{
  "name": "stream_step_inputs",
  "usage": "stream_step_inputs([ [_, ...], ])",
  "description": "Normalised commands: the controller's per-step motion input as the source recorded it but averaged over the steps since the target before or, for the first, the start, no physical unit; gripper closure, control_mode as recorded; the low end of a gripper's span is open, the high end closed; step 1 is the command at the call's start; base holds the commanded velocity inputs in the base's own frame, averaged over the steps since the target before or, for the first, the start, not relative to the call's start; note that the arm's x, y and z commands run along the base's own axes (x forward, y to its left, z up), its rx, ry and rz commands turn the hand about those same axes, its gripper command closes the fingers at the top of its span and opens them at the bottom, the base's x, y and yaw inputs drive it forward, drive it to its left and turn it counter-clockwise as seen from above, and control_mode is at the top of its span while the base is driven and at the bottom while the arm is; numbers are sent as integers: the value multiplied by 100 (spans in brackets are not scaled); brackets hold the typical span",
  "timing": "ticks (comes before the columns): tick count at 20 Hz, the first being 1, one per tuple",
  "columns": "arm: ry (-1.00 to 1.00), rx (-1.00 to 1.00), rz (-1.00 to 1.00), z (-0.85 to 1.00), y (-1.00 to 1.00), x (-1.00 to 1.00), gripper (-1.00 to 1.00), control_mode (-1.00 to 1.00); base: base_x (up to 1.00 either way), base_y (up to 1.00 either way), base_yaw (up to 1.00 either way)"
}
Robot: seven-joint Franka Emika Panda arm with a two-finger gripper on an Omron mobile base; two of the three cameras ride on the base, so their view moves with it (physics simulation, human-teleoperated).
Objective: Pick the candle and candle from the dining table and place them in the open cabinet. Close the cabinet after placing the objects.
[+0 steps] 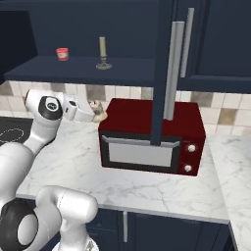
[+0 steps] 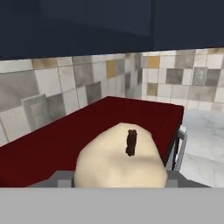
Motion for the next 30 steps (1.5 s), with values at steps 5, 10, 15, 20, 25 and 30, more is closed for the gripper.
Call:
stream_step_inputs([
  [5,0,0,11,47,0,-10,100,-100,0,0,0],
  [10,0,-4,17,46,15,-8,100,-100,0,0,0],
  [15,5,-2,25,45,27,0,100,-100,0,0,0],
  [20,6,-3,27,49,32,0,100,-100,0,0,0],
  [25,6,-2,26,45,29,0,100,-100,0,0,0],
  [30,6,0,25,34,26,13,100,-100,0,0,0],
])
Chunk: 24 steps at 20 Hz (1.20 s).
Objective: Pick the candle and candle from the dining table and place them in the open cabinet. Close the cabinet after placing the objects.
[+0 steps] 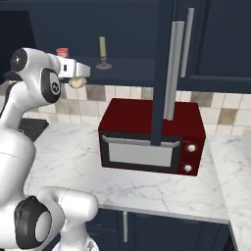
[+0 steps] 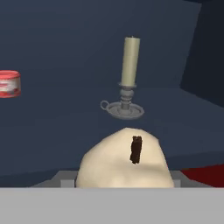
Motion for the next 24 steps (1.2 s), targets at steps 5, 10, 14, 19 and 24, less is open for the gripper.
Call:
stream_step_inputs([
  [5,0,-3,21,3,35,25,100,-100,0,0,0],
  [10,0,-7,15,0,38,37,100,-100,0,0,0],
  [14,0,-6,7,0,22,46,100,-100,0,0,0],
  [19,3,-5,1,0,12,49,100,-100,0,0,0],
  [24,8,-2,0,-2,11,56,100,-100,0,0,0],
])
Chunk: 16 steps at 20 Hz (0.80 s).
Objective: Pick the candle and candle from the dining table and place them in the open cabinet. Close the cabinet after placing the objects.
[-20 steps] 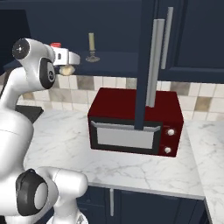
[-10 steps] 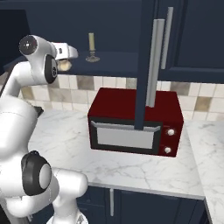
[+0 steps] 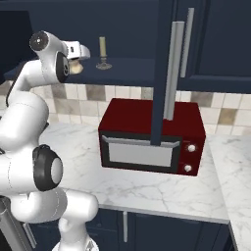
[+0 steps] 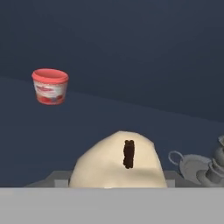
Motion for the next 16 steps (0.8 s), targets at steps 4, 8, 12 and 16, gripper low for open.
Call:
stream_step_inputs([
  [4,5,0,0,-12,1,46,100,-100,0,0,0],
  [8,-1,-1,0,-22,0,25,100,-100,0,0,0],
  [12,-4,0,0,-30,1,17,100,-100,0,0,0],
  [16,-1,0,0,-28,2,27,100,-100,0,0,0],
])
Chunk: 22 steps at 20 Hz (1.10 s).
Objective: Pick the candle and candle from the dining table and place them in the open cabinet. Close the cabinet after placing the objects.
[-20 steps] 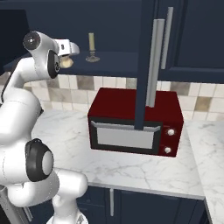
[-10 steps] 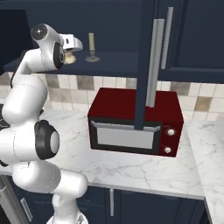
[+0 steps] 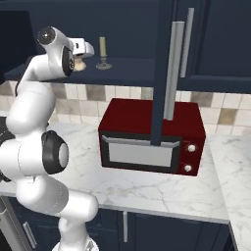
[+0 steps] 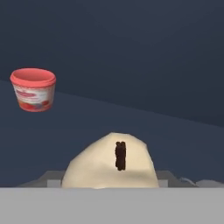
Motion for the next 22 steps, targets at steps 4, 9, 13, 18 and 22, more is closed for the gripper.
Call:
stream_step_inputs([
  [4,0,0,0,-31,4,34,100,-100,0,0,0],
  [9,0,-2,0,-38,5,39,100,-100,0,0,0],
  [13,0,-4,0,-42,8,41,100,-100,0,0,0],
  [18,0,0,0,-28,18,20,100,-100,0,0,0],
  [22,-2,0,0,-23,19,14,-100,-100,0,0,0],
])
